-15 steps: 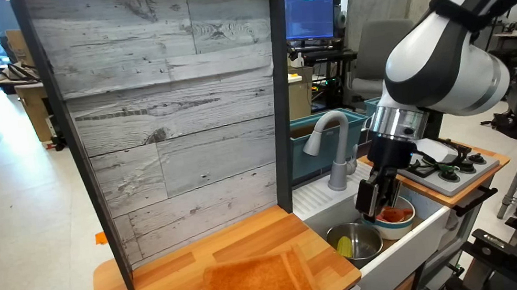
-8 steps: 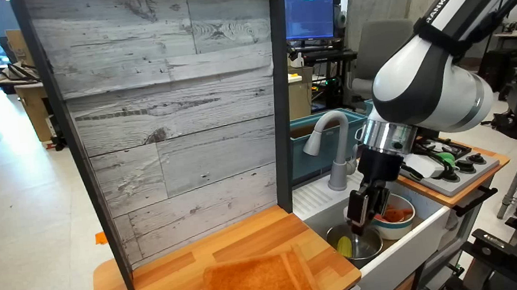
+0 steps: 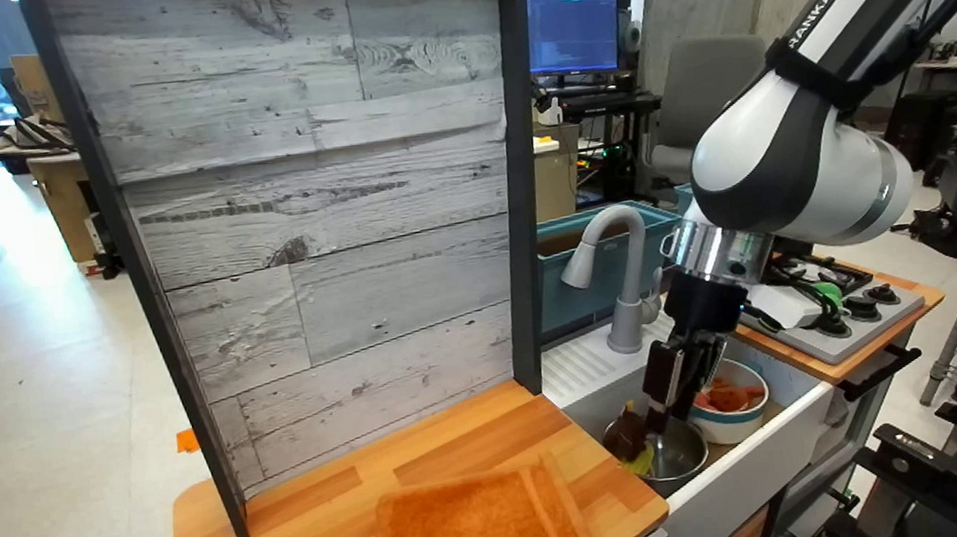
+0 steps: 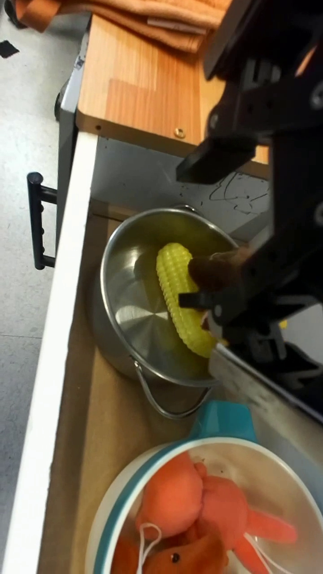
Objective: Put the plush toy from the counter into the sink, wipe the counter with the orange towel, and put the toys from the stove in the sink
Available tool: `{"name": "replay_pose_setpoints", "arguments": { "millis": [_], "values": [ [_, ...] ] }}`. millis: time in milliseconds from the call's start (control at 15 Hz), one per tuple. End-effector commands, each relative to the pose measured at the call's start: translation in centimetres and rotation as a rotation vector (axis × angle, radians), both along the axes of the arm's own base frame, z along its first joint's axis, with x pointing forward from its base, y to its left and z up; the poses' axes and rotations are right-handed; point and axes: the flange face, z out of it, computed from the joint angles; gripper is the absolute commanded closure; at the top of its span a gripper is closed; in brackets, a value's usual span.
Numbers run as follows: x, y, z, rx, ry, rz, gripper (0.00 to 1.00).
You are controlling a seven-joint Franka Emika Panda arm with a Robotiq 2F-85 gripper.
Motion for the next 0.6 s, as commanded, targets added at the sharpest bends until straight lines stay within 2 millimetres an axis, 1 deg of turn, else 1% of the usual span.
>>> {"name": "replay_pose_setpoints", "arguments": {
  "millis": [0, 67, 200, 267, 333, 467, 533],
  "values": [
    [-0.4, -2.1, 3.4, -0.082, -0.032, -0.055, 0.05],
    [-0.4, -3.1, 4.5, -0.096, -0.055, -0.077, 0.01],
    [-0.2, -5.9, 7.5, -0.131, -0.127, -0.163, 0.00],
    [0.3, -7.9, 9.0, -0.140, -0.148, -0.222, 0.00],
    [0.9, -10.3, 10.2, -0.144, -0.148, -0.291, 0.00],
    [1.6, -15.5, 11.9, -0.153, -0.134, -0.408, 0.00],
    [2.0, -19.0, 12.1, -0.164, -0.118, -0.464, 0.00]
  ]
}}
